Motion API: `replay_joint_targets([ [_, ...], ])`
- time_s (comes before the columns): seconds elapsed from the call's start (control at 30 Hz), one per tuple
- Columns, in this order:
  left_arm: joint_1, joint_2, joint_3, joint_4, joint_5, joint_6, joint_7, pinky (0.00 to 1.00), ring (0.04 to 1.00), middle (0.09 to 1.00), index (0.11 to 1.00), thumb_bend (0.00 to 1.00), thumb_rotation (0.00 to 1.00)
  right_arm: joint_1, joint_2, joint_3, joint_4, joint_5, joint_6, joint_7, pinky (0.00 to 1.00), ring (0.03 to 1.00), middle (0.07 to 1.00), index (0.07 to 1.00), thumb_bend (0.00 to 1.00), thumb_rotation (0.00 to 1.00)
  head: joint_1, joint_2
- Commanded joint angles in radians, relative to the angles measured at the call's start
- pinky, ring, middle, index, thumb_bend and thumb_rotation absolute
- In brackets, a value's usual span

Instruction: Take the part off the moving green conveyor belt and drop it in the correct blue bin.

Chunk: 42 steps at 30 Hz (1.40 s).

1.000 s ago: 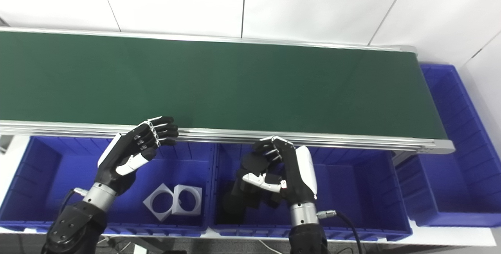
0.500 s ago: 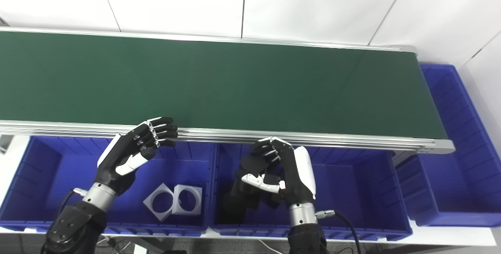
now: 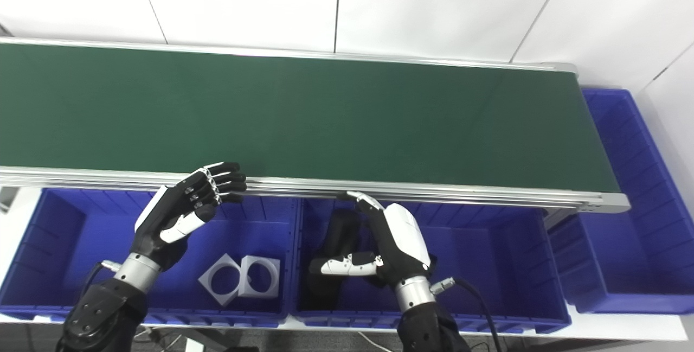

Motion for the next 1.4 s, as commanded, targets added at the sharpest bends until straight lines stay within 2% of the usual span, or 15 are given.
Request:
replay_joint_targets([
  [0.0,-0.016,0.004,0.006,-0.021,-0.017,-0.018,-0.004,0.68,0.728,0.733,0.753,1.0,0.54,-0.011,-0.011,0.014,-0.04,-0.022,0.007,0.013,0.72,0.852,0.913,0.897,0.94,0.35,0.001,-0.001],
  [0.2,-0.015,0.005,0.004,-0.023,-0.016,-0.02,-0.006,0.68,0.733,0.737,0.755,1.0,0.54,-0.02,-0.021,0.025,-0.041,-0.032,0.015,0.037,0.81,0.914,0.945,0.936,0.98,0.39,0.001,-0.001],
  [0.33,-0.014,0.006,0.004,-0.016,-0.009,-0.025,-0.004,0.68,0.734,0.739,0.754,1.0,0.54,-0.021,-0.02,0.024,-0.04,-0.025,0.012,0.046,0.85,0.955,0.964,0.957,1.0,0.43,0.01,-0.016],
  [0.43,-0.015,0.006,0.005,-0.009,-0.015,-0.026,-0.008,0.68,0.73,0.738,0.754,1.0,0.53,-0.02,-0.011,0.022,-0.047,-0.001,0.004,0.048,0.84,0.951,0.966,0.96,0.99,0.46,0.01,-0.016],
  [0.67,-0.019,0.003,0.005,0.009,-0.009,-0.031,-0.008,0.7,0.736,0.74,0.755,1.0,0.53,-0.036,0.028,0.036,-0.049,0.083,-0.032,0.041,0.75,0.884,0.943,0.95,0.92,0.52,0.047,-0.045],
  [0.77,-0.018,0.001,0.004,0.018,-0.005,-0.043,-0.009,0.7,0.741,0.743,0.756,1.0,0.52,-0.049,0.055,0.039,-0.004,0.152,-0.088,0.014,0.75,0.868,0.922,0.943,0.92,0.51,0.066,-0.055],
  [0.83,-0.015,0.001,0.002,0.02,-0.003,-0.048,-0.009,0.69,0.74,0.739,0.756,1.0,0.53,-0.053,0.065,0.038,0.026,0.197,-0.118,0.003,0.76,0.861,0.91,0.937,0.93,0.47,0.073,-0.059],
  [1.0,-0.006,-0.003,-0.007,0.033,-0.004,-0.07,-0.018,0.71,0.755,0.746,0.758,1.0,0.54,-0.06,0.069,0.009,0.141,0.329,-0.239,-0.014,0.78,0.851,0.891,0.915,0.95,0.44,0.134,-0.098],
  [1.1,-0.005,-0.006,-0.011,0.05,-0.003,-0.091,-0.02,0.72,0.757,0.751,0.758,1.0,0.53,-0.06,0.066,-0.006,0.182,0.381,-0.275,-0.014,0.78,0.845,0.883,0.909,0.96,0.44,0.147,-0.111],
  [1.17,-0.004,-0.007,-0.015,0.065,0.0,-0.109,-0.021,0.73,0.763,0.757,0.761,1.0,0.53,-0.059,0.061,-0.018,0.213,0.413,-0.301,-0.013,0.78,0.843,0.882,0.907,0.96,0.45,0.172,-0.139],
  [1.37,-0.007,-0.011,-0.026,0.115,0.007,-0.163,-0.024,0.75,0.776,0.77,0.777,1.0,0.49,-0.048,0.053,-0.035,0.256,0.451,-0.345,-0.016,0.78,0.851,0.889,0.911,0.93,0.44,0.21,-0.188],
])
